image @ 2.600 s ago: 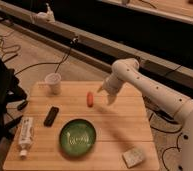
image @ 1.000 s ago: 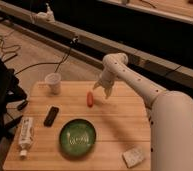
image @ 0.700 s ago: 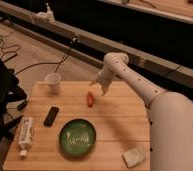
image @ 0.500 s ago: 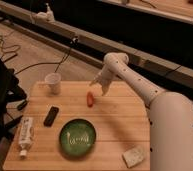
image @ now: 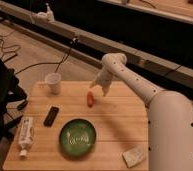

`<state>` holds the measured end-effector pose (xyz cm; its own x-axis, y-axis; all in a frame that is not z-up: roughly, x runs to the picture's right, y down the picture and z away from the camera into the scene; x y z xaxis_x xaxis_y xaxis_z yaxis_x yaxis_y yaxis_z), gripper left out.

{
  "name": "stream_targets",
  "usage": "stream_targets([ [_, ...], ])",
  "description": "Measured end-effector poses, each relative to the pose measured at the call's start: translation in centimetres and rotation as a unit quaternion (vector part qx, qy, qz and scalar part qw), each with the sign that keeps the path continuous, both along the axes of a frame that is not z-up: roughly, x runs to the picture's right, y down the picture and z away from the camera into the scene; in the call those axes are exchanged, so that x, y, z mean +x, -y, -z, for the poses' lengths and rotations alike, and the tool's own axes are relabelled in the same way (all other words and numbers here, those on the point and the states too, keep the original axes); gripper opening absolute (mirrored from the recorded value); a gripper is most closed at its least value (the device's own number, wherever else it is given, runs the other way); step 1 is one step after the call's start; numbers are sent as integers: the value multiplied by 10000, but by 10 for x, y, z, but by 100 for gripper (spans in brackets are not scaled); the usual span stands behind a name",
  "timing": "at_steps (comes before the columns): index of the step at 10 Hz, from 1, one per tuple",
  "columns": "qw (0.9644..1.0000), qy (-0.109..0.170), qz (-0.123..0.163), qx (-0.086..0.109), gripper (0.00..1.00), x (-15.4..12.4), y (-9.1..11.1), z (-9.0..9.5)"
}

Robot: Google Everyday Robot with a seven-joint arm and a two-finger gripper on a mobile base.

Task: Place the pepper on the white sponge

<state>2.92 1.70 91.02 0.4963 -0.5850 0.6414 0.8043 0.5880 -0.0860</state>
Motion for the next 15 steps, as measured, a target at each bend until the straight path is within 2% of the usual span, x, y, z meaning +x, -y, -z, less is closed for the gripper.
stream_targets([
  [1, 9998, 136, 115, 13, 65, -9, -4, -4],
  [2, 9997, 215, 103, 18, 65, -14, -5, -5],
  [4, 9992, 406, 34, -16, 65, -23, -12, -9],
  [8, 9981, 593, -108, -143, 65, -27, -27, -19],
  [13, 9960, 690, -163, -552, 65, -31, -54, -36],
  [15, 9953, 733, -256, -573, 65, -30, -53, -40],
])
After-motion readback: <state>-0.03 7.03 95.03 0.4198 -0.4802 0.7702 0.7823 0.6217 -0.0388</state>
